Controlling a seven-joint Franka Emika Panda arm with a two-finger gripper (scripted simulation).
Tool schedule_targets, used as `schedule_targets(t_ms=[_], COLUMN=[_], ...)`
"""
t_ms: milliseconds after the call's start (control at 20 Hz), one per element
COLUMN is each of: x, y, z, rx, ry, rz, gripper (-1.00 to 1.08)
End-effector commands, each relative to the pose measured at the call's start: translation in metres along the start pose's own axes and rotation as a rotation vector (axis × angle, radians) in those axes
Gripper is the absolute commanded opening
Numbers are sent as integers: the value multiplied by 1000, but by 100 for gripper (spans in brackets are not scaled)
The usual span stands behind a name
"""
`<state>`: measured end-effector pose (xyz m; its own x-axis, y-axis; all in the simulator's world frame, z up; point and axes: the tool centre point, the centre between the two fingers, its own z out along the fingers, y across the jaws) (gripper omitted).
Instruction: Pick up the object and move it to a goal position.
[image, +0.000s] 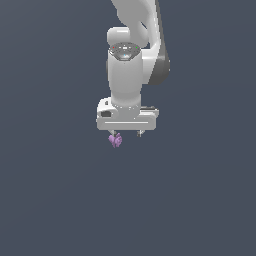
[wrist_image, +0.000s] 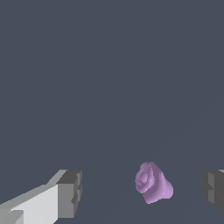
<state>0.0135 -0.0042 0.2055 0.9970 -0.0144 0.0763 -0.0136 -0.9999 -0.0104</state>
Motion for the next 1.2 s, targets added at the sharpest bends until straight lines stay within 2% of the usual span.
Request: schedule_targets(t_ms=[0, 350, 800, 1150], x=[-2, -19, -63, -86], y=[2, 19, 55, 72], z=[3, 29, 83, 105], rx=[0, -2, -16, -27], ry=[-2, -19, -55, -70], rz=[13, 121, 369, 482], gripper=[100, 100, 100, 100])
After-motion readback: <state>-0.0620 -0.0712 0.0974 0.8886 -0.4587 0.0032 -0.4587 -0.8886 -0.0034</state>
